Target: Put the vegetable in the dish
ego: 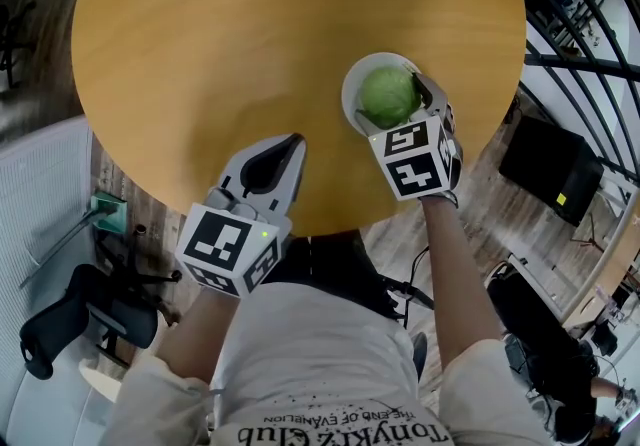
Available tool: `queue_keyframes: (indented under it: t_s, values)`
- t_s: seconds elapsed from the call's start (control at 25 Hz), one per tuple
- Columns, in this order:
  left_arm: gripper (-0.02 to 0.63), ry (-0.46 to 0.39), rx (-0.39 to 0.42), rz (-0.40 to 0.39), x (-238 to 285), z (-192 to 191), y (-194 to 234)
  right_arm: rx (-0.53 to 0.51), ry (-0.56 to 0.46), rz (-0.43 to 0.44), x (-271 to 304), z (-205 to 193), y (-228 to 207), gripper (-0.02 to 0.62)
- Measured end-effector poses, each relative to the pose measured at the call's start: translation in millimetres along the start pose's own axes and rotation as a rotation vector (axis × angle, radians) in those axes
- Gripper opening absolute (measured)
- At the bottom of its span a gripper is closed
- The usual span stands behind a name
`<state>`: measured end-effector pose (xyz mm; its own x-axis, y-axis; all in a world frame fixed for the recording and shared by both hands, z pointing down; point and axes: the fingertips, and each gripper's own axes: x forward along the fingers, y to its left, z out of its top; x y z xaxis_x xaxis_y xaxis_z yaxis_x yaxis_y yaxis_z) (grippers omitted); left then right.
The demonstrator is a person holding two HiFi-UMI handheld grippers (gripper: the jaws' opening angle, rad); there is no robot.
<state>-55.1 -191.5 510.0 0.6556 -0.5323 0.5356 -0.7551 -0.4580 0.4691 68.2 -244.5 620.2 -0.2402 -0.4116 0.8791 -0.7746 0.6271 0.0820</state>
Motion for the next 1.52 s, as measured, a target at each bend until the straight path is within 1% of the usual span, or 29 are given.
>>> queue_keyframes:
  t_s: [0.08, 0.24, 0.48, 0.64, 0.8, 0.96, 1.16, 1.28, 1.32, 1.36, 1.44, 1.48, 1.52]
  values:
    - [0.026, 0.001, 0.001, 0.001, 0, -1, -1, 0.015, -0.01, 0.013, 0, 0, 1, 0.466]
    - [0.026, 0.001, 0.004, 0.005, -3, -2, -1, 0.103, -0.056, 0.045, -3, 4, -1, 0.466]
    - [0.026, -0.01, 0.015, 0.013, -10, 3, -6, 0.14, -0.104, 0.03, -24, 9, -10, 0.466]
    - [0.026, -0.029, 0.03, 0.009, -16, 14, -14, 0.187, -0.134, 0.037, -43, 5, -14, 0.466]
    - [0.026, -0.054, 0.062, 0.008, -25, 29, -27, 0.236, -0.19, 0.047, -70, 0, -16, 0.466]
    - [0.026, -0.077, 0.087, 0.0, -39, 40, -43, 0.269, -0.248, 0.034, -102, -6, -15, 0.465]
    - [0.026, -0.081, 0.129, -0.016, -61, 39, -68, 0.337, -0.343, 0.031, -151, -7, -11, 0.462]
    - [0.026, -0.094, 0.153, -0.017, -84, 35, -80, 0.314, -0.375, 0.032, -181, -10, 9, 0.45]
    - [0.026, -0.099, 0.158, -0.019, -91, 34, -85, 0.299, -0.381, 0.022, -191, -12, 16, 0.429]
    - [0.026, -0.104, 0.164, -0.021, -97, 34, -90, 0.29, -0.39, 0.006, -202, -15, 20, 0.366]
    - [0.026, -0.109, 0.176, -0.034, -102, 35, -101, 0.284, -0.426, -0.027, -221, -18, 24, 0.146]
    - [0.026, -0.109, 0.185, -0.042, -103, 36, -107, 0.284, -0.448, -0.03, -228, -19, 26, 0.09]
    - [0.026, -0.108, 0.197, -0.05, -104, 35, -112, 0.287, -0.464, -0.023, -235, -21, 30, 0.089]
